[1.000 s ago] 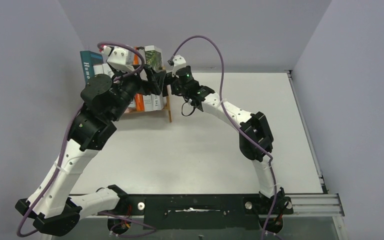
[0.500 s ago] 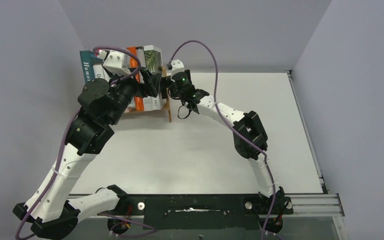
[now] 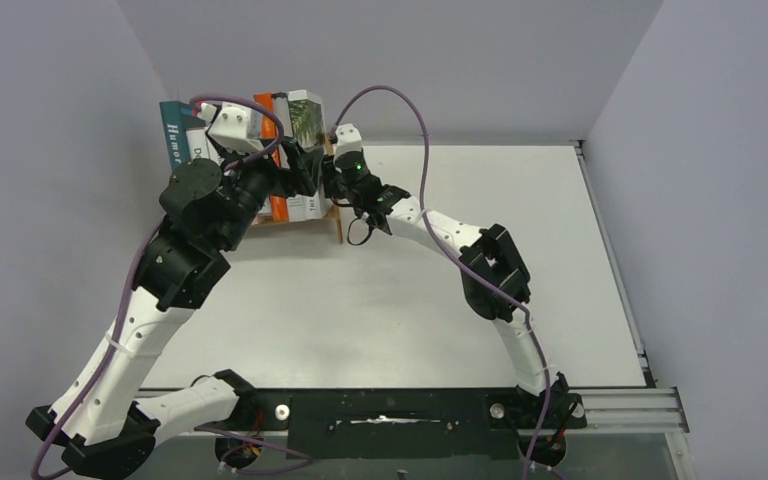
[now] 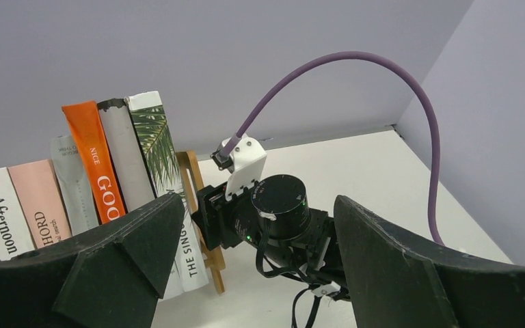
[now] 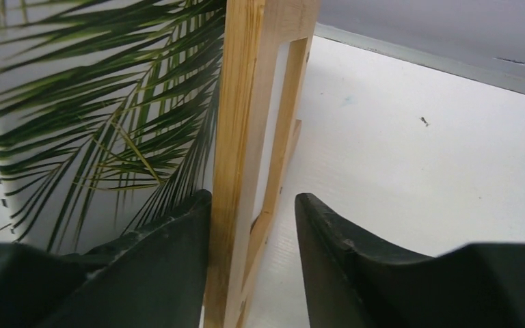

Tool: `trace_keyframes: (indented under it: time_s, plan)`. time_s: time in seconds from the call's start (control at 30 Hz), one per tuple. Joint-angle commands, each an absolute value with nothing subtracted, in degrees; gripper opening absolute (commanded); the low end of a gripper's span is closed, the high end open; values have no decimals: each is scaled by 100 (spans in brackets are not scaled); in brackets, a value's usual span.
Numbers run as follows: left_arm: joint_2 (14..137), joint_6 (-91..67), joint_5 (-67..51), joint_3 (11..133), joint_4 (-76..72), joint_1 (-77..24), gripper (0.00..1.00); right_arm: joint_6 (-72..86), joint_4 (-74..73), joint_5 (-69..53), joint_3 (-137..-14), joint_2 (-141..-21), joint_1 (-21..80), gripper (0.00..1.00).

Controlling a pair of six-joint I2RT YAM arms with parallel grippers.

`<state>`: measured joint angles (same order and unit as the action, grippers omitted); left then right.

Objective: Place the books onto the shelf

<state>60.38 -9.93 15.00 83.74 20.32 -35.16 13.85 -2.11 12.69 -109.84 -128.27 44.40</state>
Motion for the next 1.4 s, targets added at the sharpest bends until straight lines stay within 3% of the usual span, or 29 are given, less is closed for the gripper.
trace_keyframes:
  time_s: [0.0,0.23,0.37,0.6,0.87,1.17,1.3,1.37]
  plan:
    - [5981,-1006,1526,8382,1684,-3480,81,1473,292,1650,-10729,-12678,4430,40]
    - [6035,-1020,1513,8330,1577,-3462,81,1690,580,2078,-10002,-12247,4412,13]
    - [6082,-1020,1511,8323,1542,-3445,81,1854,740,2352,-9478,-11823,4352,2]
    - [6192,-1103,1398,8238,1380,-3392,81,2101,997,2236,-8358,-11006,3862,1]
    - [6407,-1230,1154,8249,1275,-3333,81,1712,1896,729,-7039,-10301,2597,2]
    - [6605,-1262,1123,8036,823,-3299,81,1276,1846,191,-6872,-10201,1827,2]
    - [6806,-1204,1017,8112,753,-3300,81,1337,1799,-86,-6968,-10190,1639,9]
    - [6885,-1181,1016,8142,732,-3300,81,1349,1809,-180,-6998,-10145,1618,17]
